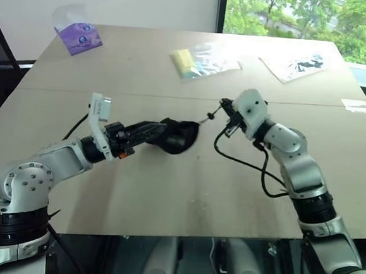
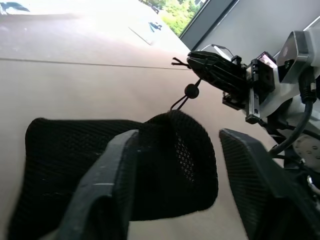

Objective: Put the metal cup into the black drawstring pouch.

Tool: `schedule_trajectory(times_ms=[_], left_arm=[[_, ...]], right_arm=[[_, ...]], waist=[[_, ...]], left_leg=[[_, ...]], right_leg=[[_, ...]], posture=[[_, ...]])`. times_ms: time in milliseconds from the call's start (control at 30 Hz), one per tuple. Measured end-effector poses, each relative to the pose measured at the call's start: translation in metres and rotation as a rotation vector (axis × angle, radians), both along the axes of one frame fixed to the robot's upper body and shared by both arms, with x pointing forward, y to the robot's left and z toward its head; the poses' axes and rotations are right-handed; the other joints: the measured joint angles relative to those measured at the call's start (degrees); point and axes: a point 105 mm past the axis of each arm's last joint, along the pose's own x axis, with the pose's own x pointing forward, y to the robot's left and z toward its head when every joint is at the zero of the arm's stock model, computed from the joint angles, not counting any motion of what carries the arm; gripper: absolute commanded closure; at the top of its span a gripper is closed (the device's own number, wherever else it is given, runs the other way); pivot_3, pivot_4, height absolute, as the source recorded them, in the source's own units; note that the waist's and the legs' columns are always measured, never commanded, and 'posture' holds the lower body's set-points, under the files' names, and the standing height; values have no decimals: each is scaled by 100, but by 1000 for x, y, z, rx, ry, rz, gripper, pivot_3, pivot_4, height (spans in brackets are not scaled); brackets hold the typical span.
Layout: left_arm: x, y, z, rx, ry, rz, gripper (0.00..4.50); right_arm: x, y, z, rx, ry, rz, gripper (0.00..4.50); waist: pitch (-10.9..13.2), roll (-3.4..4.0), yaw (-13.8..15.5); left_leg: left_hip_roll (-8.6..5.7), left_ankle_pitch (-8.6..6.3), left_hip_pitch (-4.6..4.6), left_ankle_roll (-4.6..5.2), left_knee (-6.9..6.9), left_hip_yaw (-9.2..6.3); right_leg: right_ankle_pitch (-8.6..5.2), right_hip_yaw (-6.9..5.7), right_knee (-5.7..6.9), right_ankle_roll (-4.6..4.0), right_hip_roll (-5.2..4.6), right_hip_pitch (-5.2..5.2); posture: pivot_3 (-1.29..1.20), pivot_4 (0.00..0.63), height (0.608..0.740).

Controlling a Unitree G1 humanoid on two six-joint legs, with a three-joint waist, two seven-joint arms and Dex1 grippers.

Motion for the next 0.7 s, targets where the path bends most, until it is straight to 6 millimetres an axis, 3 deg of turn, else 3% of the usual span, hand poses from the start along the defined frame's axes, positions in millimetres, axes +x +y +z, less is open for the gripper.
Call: schedule_trajectory(times_ms=[167, 400, 700], left_arm=[[3, -23, 14, -6, -71, -83, 1036], [7, -66, 50, -20, -219, -220, 1036], [27, -104, 53, -28, -264, -278, 1036]], right_arm=[[-14, 3, 39, -52, -115, 51, 4500], [-26, 4, 69, -117, -196, 86, 4500], [-27, -1, 69, -164, -199, 85, 4500]], waist=[[-1, -2, 12], [-1, -2, 44], [-1, -2, 48]], left_leg=[[0, -7, 0, 11, 2, -4], [-3, -7, 0, 13, 13, -3], [-4, 3, -3, -2, 17, 0]], right_leg=[[0, -5, -1, 0, 1, 3], [0, -14, -2, 1, 3, 10], [0, -21, -4, 1, 11, 11]], posture=[[0, 150, 740], [0, 150, 740], [0, 150, 740]])
